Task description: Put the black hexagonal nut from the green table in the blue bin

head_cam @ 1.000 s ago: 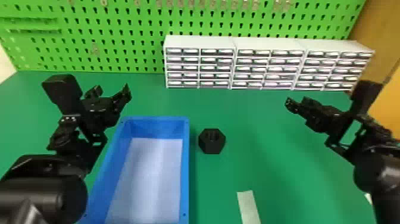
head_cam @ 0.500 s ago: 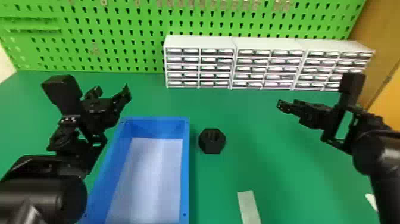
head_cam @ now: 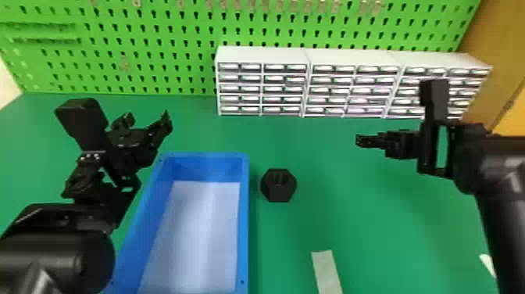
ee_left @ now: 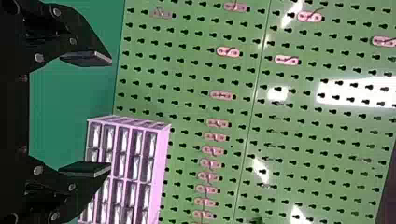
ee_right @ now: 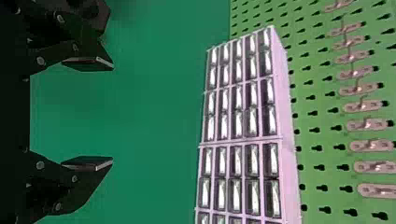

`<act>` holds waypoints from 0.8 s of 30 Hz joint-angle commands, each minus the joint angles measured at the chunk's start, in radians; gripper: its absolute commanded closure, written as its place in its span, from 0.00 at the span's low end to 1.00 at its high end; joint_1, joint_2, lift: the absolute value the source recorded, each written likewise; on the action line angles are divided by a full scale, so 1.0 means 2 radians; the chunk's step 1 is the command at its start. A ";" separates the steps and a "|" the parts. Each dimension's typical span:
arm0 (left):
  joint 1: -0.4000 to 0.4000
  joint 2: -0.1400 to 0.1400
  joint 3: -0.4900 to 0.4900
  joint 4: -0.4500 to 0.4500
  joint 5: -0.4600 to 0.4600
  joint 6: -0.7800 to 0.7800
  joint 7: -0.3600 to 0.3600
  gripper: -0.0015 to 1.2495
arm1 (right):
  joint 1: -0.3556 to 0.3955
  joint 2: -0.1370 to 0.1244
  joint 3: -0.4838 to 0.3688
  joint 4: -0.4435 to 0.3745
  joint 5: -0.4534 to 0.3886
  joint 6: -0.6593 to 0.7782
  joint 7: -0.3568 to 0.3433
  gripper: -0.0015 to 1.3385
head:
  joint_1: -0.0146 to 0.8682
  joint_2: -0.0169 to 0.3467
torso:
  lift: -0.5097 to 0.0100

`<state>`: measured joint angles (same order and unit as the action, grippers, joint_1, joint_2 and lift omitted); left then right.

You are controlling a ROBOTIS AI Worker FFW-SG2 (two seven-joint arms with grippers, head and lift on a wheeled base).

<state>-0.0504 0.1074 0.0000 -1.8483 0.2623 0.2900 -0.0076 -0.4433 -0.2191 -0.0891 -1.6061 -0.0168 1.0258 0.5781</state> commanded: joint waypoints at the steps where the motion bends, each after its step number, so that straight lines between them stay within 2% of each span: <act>1: 0.000 0.000 -0.001 0.000 0.000 0.000 0.000 0.36 | -0.020 -0.004 0.024 0.003 0.027 0.039 -0.002 0.40 | 0.80 0.07 | 0.79; 6: 0.000 0.000 -0.001 0.001 0.000 0.000 0.000 0.36 | -0.041 -0.002 0.045 0.025 0.054 0.070 -0.004 0.40 | 0.80 0.07 | 0.79; 14: 0.000 0.000 -0.002 0.000 0.000 0.000 0.000 0.36 | -0.072 0.002 0.077 0.086 0.043 0.058 -0.006 0.40 | 0.80 0.07 | 0.79; 24: 0.001 0.000 -0.001 0.000 0.000 0.000 0.000 0.36 | -0.100 0.028 0.086 0.172 0.005 -0.009 -0.043 0.40 | 0.80 0.07 | 0.79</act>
<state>-0.0506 0.1074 -0.0032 -1.8483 0.2623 0.2905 -0.0076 -0.6212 -0.1833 0.0791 -1.3227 0.0139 1.0525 0.5055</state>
